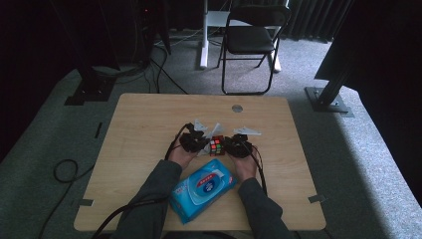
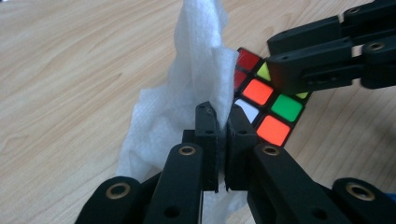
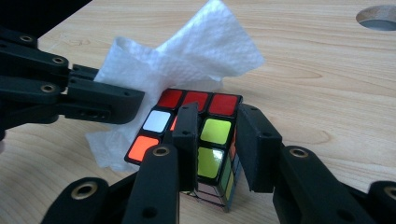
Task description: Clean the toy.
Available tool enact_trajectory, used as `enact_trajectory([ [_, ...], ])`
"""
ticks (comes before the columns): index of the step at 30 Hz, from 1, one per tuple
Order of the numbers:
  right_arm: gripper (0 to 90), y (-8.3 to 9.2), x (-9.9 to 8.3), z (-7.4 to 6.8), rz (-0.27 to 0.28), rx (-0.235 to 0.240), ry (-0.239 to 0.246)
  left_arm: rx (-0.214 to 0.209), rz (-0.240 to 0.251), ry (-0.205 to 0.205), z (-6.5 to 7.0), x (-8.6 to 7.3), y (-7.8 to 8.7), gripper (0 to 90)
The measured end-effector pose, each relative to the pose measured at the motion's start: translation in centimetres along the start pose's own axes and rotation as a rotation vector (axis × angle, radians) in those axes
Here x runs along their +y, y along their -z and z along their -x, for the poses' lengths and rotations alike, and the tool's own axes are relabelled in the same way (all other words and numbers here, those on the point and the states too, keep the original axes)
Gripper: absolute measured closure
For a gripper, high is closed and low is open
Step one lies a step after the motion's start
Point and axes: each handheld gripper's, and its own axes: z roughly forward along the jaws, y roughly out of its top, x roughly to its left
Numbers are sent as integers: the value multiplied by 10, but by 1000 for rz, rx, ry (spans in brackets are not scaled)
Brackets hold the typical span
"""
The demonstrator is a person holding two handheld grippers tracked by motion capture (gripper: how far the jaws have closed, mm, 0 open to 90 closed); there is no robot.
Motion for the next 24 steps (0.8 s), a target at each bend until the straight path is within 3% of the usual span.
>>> enact_trajectory([
  [11,701,0,0,0,0,0,-1,6,-66,15,-4,-2,-13,863],
  [20,701,0,0,0,0,1,-2,21,-195,-51,2,-9,-34,867],
  [24,701,0,0,0,3,1,-3,14,-201,-41,1,-10,-36,866],
])
